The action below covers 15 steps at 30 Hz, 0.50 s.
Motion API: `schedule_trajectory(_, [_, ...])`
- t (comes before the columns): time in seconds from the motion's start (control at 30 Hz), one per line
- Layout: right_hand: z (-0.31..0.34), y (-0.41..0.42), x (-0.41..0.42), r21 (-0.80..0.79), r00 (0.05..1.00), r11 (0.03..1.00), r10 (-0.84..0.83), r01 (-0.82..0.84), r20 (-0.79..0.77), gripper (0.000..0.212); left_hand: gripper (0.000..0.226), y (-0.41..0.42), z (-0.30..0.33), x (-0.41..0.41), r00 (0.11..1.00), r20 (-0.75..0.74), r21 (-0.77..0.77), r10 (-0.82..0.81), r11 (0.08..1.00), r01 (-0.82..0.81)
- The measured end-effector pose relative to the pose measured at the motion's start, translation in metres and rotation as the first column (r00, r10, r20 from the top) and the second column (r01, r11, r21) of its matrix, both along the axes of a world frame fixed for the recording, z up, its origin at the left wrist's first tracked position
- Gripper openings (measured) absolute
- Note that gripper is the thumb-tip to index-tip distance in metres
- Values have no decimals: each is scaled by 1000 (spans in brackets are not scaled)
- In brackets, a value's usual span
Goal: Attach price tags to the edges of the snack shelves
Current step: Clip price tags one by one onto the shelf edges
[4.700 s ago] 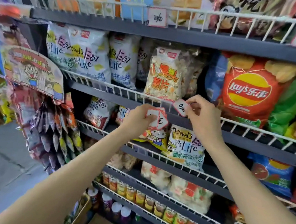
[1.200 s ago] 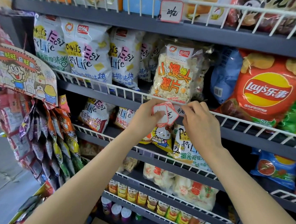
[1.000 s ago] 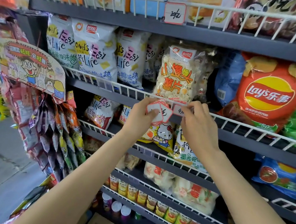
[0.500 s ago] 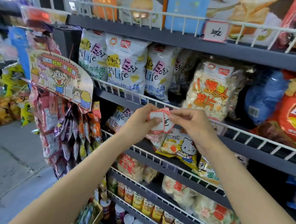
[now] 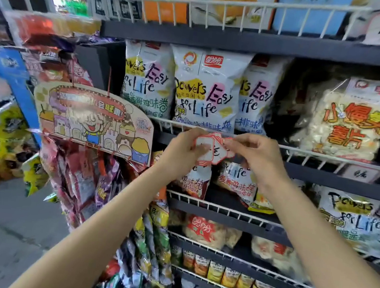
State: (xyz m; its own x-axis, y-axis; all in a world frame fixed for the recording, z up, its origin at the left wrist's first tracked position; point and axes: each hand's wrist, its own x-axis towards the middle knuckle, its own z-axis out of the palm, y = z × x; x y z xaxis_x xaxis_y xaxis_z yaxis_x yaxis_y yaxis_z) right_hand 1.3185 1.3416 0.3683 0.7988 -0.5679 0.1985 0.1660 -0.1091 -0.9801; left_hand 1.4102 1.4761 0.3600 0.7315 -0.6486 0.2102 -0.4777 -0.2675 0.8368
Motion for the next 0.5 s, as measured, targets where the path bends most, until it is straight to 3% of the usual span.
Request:
schedule_trajectory(0.07, [0,-1,6,-34,996,996,-88,88,-5,4,38,4,-1,11,999,33,35,11,999,-12])
schedule_trajectory(0.2, [1,-7,16,-289,985,945,-168,151,-37,6,37,7,-6,25,1000,22,56,-3,998,2])
schedule_trajectory(0.33, [0,-9,25,-562,963,797,-271,221,-6,12,45,-1,-12,33,997,-51,81,-59,995,63])
schedule_trajectory(0.4, [-2,-11,27,-606,952,754,-306,254,19,13,54,-5,-12,35,991,-100,87,-86,992,95])
schedule_trajectory(0.5, [-3,-14,28,-624,942,731,-334,278,29,13,47,-9,-10,36,983,-136,71,-125,988,136])
